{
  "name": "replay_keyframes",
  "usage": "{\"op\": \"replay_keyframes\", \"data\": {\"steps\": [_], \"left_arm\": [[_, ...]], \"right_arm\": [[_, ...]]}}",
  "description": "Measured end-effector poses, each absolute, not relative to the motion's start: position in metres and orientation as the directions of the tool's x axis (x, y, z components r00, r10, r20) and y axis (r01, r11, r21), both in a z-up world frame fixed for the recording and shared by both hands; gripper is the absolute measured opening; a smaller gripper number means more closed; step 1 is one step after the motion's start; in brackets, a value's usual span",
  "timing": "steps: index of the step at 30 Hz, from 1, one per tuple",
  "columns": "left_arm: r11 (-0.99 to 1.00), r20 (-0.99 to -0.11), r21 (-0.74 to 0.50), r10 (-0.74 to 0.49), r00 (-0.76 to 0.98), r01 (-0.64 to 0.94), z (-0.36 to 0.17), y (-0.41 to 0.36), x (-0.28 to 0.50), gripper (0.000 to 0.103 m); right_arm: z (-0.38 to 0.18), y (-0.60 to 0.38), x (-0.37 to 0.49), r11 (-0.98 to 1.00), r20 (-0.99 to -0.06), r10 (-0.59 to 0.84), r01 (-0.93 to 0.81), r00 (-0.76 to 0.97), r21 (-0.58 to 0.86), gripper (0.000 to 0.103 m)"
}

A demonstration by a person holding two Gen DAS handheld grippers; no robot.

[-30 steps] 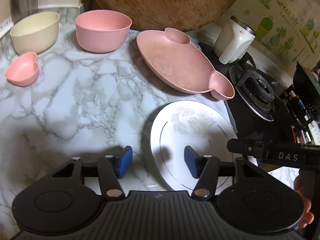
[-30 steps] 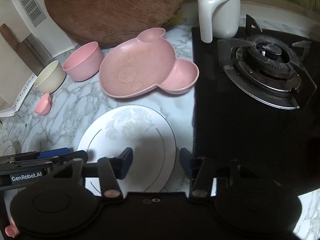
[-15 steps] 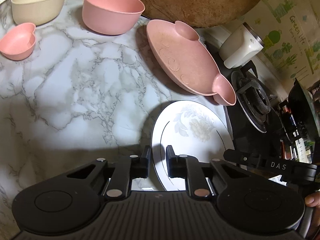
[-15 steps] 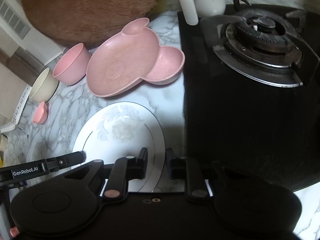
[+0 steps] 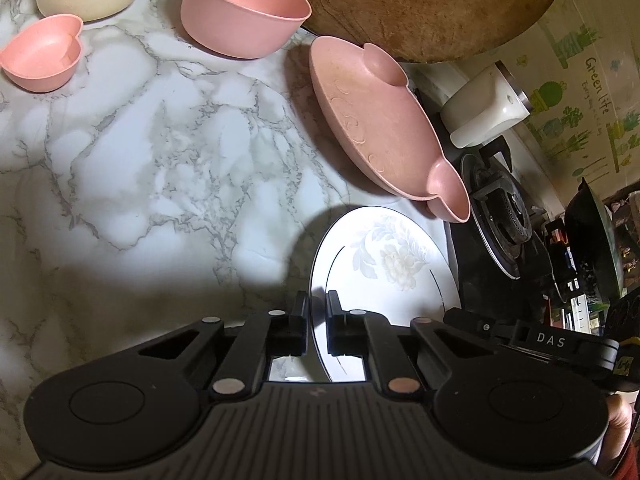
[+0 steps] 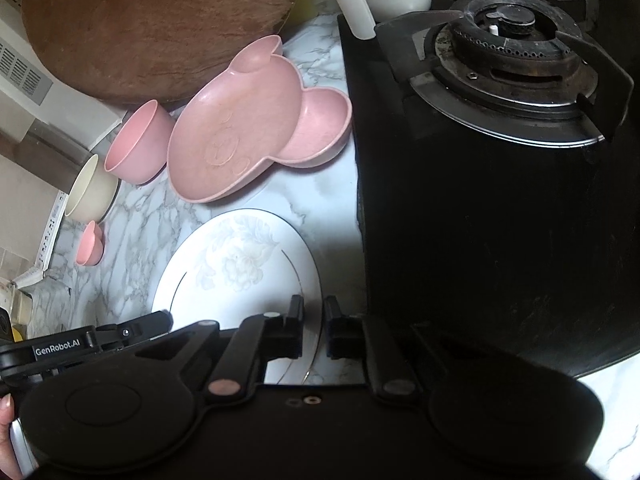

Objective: Organize plates and bowls
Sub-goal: 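Carry the floral plate over and lower it onto the large white plate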

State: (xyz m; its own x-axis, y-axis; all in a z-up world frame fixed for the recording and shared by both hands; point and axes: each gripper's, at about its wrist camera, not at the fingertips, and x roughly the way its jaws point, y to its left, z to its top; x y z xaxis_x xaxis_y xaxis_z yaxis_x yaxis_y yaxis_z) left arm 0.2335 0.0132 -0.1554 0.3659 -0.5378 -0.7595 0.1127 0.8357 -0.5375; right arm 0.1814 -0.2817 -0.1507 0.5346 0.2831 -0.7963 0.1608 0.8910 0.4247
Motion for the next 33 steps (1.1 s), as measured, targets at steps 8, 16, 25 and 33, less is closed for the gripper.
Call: {"op": "replay_keyframes", "data": {"steps": [8,16,25,33], "left_arm": [[0.845,-0.761,-0.523,-0.522,0.386,0.111,-0.150,0.023,0.225,0.007],[0.855,-0.755,-0.510,-0.496,0.429,0.090,-0.135,0.049,0.207,0.007],[0.871,-0.749,-0.491,-0.434,0.501,0.020,-0.115,0.097,0.185,0.007],[0.874,-0.739,-0.484,-0.376,0.559,-0.051,-0.100,0.145,0.163,0.007]], "right_arm": [[-0.145,-0.270,0.182,0.905,-0.793,0.290,0.116,0.535,0.409,0.010],[-0.133,-0.241,0.186,0.911,-0.783,0.325,0.044,0.531,0.409,0.010],[-0.117,-0.193,0.192,0.913,-0.766,0.376,-0.066,0.521,0.403,0.010],[-0.103,-0.142,0.197,0.905,-0.753,0.421,-0.182,0.505,0.383,0.010]]}}
